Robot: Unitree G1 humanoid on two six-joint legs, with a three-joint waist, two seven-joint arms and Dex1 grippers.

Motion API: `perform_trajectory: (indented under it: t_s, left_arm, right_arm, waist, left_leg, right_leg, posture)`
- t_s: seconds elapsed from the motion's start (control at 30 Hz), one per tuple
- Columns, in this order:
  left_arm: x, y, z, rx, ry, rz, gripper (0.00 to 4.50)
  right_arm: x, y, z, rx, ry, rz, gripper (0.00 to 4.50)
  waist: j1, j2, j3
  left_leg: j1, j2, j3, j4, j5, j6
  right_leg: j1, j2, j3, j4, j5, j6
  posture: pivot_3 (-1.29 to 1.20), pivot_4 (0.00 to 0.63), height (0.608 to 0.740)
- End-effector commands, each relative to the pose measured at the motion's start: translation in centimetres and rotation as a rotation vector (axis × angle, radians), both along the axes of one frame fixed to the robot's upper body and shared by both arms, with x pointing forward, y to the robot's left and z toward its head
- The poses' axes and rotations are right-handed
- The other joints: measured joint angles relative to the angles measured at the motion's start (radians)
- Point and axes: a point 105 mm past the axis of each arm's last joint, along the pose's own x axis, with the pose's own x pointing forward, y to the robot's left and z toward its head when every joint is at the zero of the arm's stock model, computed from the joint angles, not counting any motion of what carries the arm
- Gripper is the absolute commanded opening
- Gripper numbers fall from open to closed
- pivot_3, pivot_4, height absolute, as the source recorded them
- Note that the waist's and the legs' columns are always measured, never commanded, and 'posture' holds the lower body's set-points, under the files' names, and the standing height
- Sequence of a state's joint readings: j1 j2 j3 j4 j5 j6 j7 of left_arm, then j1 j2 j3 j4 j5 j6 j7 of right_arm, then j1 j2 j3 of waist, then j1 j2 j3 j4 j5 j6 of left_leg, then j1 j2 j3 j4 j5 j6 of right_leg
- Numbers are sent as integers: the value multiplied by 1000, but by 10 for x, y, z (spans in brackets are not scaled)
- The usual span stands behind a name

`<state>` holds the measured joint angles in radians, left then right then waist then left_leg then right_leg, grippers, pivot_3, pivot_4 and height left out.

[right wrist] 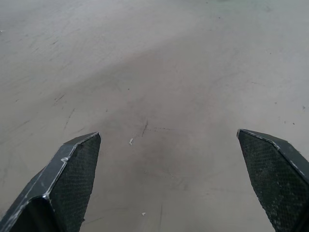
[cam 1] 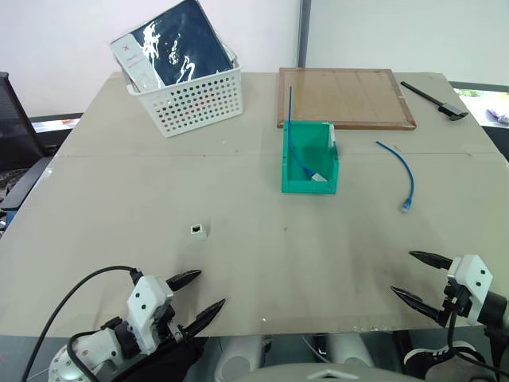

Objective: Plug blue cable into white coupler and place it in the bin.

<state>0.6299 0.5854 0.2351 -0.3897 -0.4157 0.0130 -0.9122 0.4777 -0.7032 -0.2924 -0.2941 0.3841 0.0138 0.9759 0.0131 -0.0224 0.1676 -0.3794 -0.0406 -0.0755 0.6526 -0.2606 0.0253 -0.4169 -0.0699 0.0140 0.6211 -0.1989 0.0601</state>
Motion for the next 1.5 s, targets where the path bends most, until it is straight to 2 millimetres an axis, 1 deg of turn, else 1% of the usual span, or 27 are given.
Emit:
perform_trajectory:
  t_s: [0.03, 0.1, 0.13, 0.27, 0.3, 0.37, 0.43, 0.47, 0.53, 0.57, 0.63, 0.67, 0.77, 0.9, 1.13, 1.2, 1.23, 1.37, 1.4, 1.5]
  left_arm:
    - [4, -14, 14, -26, -45, -71, 4451]
    - [6, -33, 30, -56, -78, -169, 4451]
    - [6, -40, 36, -61, -91, -207, 4451]
    - [9, -54, 49, -84, -106, -270, 4451]
    - [10, -58, 52, -86, -115, -290, 4451]
    - [9, -67, 56, -76, -128, -342, 4451]
    - [10, -72, 59, -77, -136, -369, 4451]
    - [12, -74, 61, -81, -142, -375, 4451]
    - [14, -76, 64, -84, -151, -379, 4451]
    - [14, -77, 65, -86, -153, -380, 4484]
    - [13, -78, 65, -87, -154, -384, 4500]
    - [13, -78, 65, -89, -155, -382, 4500]
    - [12, -77, 64, -92, -157, -370, 4500]
    - [7, -76, 60, -96, -154, -362, 4500]
    - [4, -75, 57, -97, -159, -359, 4500]
    - [3, -74, 55, -97, -159, -359, 4500]
    - [2, -74, 55, -96, -160, -361, 4500]
    - [2, -74, 54, -95, -165, -362, 4500]
    - [3, -74, 53, -95, -166, -360, 4500]
    - [4, -73, 51, -95, -173, -347, 4500]
  right_arm:
    - [7, -9, 17, -51, -69, -3, 4460]
    - [19, -12, 30, -102, -110, 4, 4460]
    - [24, -14, 34, -125, -112, 11, 4460]
    - [43, -19, 49, -221, -126, 82, 4460]
    - [50, -20, 54, -249, -120, 126, 4460]
    - [68, -26, 66, -352, -119, 228, 4460]
    - [90, -38, 73, -494, -120, 274, 4460]
    - [103, -45, 75, -622, -133, 327, 4460]
    - [123, -55, 77, -809, -144, 416, 4460]
    - [133, -55, 78, -875, -153, 460, 4223]
    - [147, -53, 79, -950, -156, 526, 3593]
    - [151, -51, 77, -988, -160, 571, 3180]
    - [157, -46, 73, -1070, -152, 679, 3180]
    - [166, -34, 72, -1132, -189, 764, 3180]
    - [174, -22, 69, -1170, -190, 828, 3180]
    - [177, -17, 67, -1178, -192, 838, 2594]
    - [178, -15, 66, -1179, -190, 842, 2446]
    - [179, -11, 61, -1204, -154, 877, 483]
    - [180, -9, 59, -1211, -144, 887, 75]
    - [182, -6, 59, -1218, -131, 889, 27]
  waist:
    - [0, 0, 0]
    - [0, 0, 0]
    - [0, 0, 0]
    - [-1, 1, 0]
    - [-2, 1, 0]
    - [-8, 3, 2]
    - [-16, 5, 3]
    - [-21, 5, 3]
    - [-24, 4, 4]
    - [-24, 3, 5]
    - [-31, 4, 6]
    - [-30, 3, 6]
    - [-30, 4, 6]
    - [-27, 4, 7]
    - [-28, 4, 7]
    - [-29, 4, 7]
    - [-31, 4, 7]
    - [-33, 5, 7]
    - [-33, 5, 7]
    - [-34, 5, 7]
  left_leg:
    - [0, 0, 0, 0, 0, 0]
    - [0, 0, 0, 0, 0, 0]
    - [0, 0, 0, 1, 0, 0]
    - [1, 0, 1, 2, 0, 0]
    - [1, 0, 1, 1, 0, 0]
    - [2, 1, 3, 1, 0, 0]
    - [2, 0, 5, 2, 0, 0]
    - [2, 0, 7, 2, 0, 0]
    - [4, 0, 10, 1, 0, 0]
    - [4, 1, 10, 0, 0, 0]
    - [4, 2, 13, -1, 0, 0]
    - [3, 2, 15, -1, 0, 0]
    - [1, 3, 16, -1, 0, 0]
    - [0, 2, 15, -1, 0, 1]
    - [2, 2, 14, 0, -1, 2]
    - [2, 2, 14, 0, -1, 2]
    - [2, 2, 14, 0, -1, 2]
    - [3, 2, 14, 0, -1, 2]
    - [3, 2, 14, 0, -1, 2]
    - [3, 2, 14, 0, -1, 2]
  right_leg:
    - [0, 0, 0, 0, 0, 0]
    - [0, 0, 0, 0, 0, 0]
    - [0, 0, 0, 0, 0, 0]
    - [2, 0, 0, 0, 0, 0]
    - [2, 1, 0, 0, 0, 0]
    - [2, 2, 1, 0, 1, -1]
    - [2, 1, 2, 0, 2, -3]
    - [2, 1, 2, 0, 2, -3]
    - [3, 1, 1, 0, 2, -3]
    - [3, 2, 0, -1, 2, -4]
    - [2, 2, 1, -1, 3, -4]
    - [1, 2, 2, -1, 3, -5]
    - [0, 2, 3, -2, 3, -5]
    - [-1, 0, 4, -4, 3, -5]
    - [0, 0, 6, -2, 4, -5]
    - [0, 0, 6, -1, 4, -5]
    - [0, 0, 6, -1, 4, -6]
    - [0, 1, 7, -1, 4, -6]
    - [0, 1, 7, -1, 4, -6]
    - [0, 1, 7, 0, 4, -6]
  posture:
    - [0, 150, 740]
    - [0, 150, 740]
    - [0, 150, 740]
    - [0, 150, 740]
    - [0, 150, 740]
    - [0, 150, 740]
    - [0, 150, 740]
    - [0, 150, 740]
    - [0, 150, 740]
    - [0, 150, 740]
    - [0, 150, 740]
    - [0, 150, 740]
    - [0, 150, 740]
    - [0, 150, 740]
    - [0, 150, 740]
    - [0, 150, 740]
    - [0, 150, 740]
    - [0, 150, 740]
    - [0, 150, 740]
    - [0, 150, 740]
